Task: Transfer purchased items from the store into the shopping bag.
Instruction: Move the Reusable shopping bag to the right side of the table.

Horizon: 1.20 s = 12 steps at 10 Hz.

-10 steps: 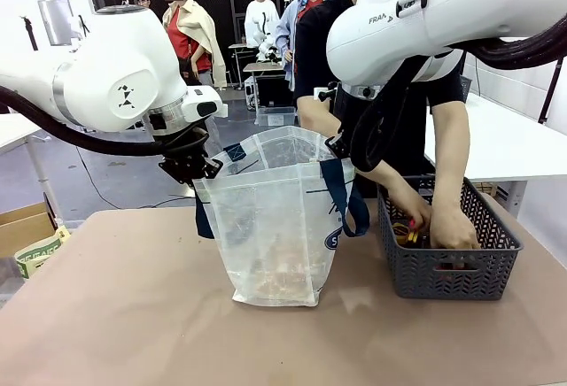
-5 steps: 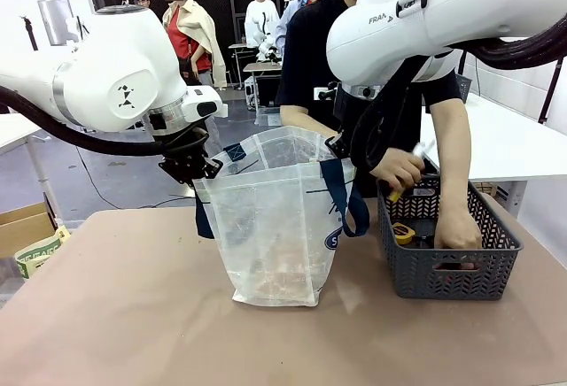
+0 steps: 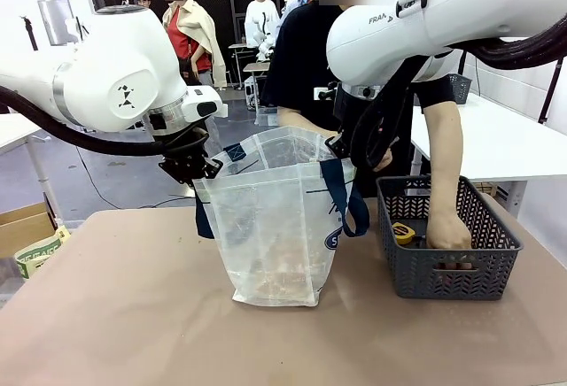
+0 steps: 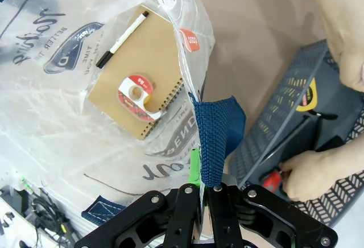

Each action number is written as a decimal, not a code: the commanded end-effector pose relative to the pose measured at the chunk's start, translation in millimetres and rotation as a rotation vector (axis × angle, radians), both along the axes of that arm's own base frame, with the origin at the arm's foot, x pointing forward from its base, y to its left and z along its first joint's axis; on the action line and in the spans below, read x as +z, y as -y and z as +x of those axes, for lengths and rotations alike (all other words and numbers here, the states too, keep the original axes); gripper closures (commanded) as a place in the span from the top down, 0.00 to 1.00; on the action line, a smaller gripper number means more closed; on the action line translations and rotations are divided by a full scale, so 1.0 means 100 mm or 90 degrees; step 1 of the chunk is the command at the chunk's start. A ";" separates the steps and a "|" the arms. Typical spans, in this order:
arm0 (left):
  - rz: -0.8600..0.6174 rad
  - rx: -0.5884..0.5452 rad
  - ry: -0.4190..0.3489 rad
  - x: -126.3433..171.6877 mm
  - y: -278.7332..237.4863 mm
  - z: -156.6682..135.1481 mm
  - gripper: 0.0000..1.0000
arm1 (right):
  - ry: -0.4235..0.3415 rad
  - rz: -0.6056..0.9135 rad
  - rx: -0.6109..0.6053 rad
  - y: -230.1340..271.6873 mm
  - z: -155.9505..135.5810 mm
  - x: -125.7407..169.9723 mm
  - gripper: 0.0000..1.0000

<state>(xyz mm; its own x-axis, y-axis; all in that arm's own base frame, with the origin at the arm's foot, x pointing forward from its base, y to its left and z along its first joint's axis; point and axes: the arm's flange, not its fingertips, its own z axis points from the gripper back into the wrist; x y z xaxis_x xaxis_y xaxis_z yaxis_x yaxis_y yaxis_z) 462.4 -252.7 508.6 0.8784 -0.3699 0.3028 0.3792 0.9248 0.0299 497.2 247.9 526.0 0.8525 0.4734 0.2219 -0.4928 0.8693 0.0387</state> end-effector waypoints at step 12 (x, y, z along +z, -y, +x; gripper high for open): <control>0.000 0.004 0.000 0.00 -0.03 0.01 0.00 | 0.001 0.000 -0.003 0.03 0.01 0.00 0.00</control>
